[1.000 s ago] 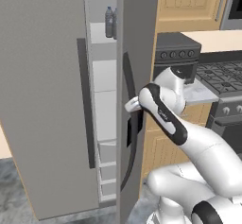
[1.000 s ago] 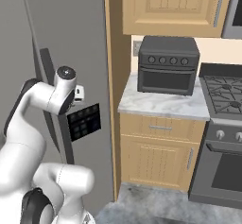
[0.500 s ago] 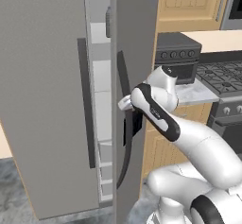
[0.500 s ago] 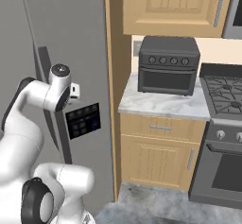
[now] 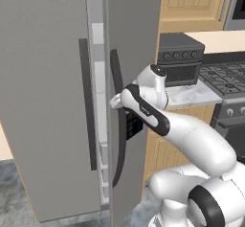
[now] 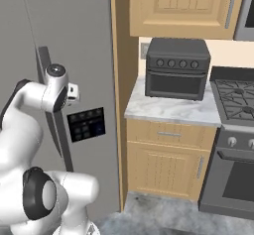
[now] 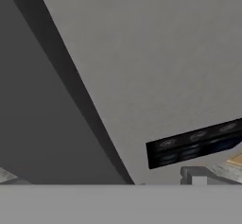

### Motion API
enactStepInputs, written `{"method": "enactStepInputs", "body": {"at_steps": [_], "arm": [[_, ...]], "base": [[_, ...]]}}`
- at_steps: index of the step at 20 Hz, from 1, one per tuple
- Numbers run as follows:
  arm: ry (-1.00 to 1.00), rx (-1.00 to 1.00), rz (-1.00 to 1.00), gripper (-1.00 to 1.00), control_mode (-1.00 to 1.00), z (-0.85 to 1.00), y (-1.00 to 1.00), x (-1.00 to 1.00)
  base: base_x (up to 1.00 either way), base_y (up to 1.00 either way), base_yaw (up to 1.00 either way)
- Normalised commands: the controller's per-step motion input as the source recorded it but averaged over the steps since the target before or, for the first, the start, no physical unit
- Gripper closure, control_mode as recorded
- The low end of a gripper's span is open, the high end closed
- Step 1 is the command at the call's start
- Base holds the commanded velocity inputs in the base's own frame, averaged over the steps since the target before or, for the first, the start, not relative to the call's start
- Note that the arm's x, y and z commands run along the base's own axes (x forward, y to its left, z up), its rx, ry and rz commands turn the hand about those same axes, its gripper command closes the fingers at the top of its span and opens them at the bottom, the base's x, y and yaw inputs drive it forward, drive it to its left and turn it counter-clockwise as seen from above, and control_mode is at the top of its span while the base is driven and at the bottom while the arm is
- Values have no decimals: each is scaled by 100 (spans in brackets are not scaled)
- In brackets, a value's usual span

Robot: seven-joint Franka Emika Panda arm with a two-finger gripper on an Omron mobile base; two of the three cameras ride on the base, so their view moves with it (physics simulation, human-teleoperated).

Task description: Take the bottled waters from the counter and place them in the freezer to freeze. Close the freezer door after placing the bottles.

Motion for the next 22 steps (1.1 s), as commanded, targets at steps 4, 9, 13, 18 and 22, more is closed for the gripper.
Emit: {"method": "enactStepInputs", "body": {"at_steps": [4,9,13,18,22], "arm": [[5,-1,-5,-100,-100,0,16,45],[2,-1,-7,-100,-100,0,15,50],[0,0,-9,-100,-100,0,18,50],[0,0,-8,-100,-100,0,12,46],[2,0,-2,-100,-100,0,0,46]], "base": [[0,0,0],[0,0,0],[0,0,0],[0,0,0],[0,0,0]]}}
